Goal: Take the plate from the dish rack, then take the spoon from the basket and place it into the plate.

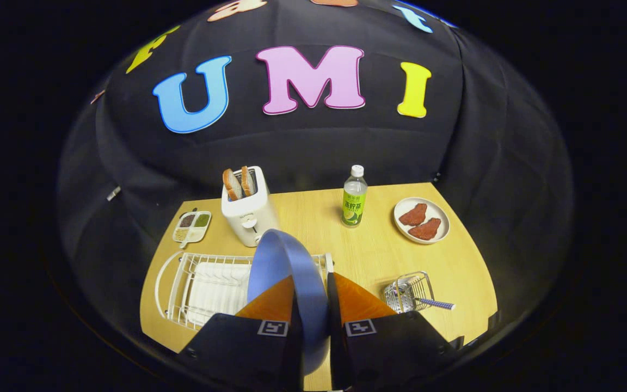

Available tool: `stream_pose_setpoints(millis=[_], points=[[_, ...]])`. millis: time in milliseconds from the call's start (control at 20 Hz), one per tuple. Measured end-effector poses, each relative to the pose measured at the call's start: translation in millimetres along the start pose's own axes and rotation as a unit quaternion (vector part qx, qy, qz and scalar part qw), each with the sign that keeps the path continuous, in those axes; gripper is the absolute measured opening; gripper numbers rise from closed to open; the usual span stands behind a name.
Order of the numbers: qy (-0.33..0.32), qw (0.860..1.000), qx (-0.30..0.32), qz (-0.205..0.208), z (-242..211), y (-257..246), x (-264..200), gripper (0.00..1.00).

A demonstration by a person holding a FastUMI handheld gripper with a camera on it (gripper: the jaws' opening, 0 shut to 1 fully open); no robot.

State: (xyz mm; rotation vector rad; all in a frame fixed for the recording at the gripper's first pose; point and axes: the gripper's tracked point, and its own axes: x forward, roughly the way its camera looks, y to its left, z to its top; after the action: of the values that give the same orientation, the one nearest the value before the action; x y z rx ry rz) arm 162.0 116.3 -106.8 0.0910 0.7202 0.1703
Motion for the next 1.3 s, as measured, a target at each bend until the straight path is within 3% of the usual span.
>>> stream_pose_setpoints(millis=[350, 650, 850, 1000, 1300], points=[[0.031, 0.994, 0.043, 0.097, -62, -66, -63, 0.23], [0.091, 0.981, 0.085, 0.150, -138, -139, -65, 0.23], [0.112, 0.969, 0.096, 0.200, -182, -170, -33, 0.23], [0.157, 0.962, 0.091, 0.205, -221, -191, 2, 0.24], [0.161, 0.954, 0.099, 0.232, -230, -201, 43, 0.24]])
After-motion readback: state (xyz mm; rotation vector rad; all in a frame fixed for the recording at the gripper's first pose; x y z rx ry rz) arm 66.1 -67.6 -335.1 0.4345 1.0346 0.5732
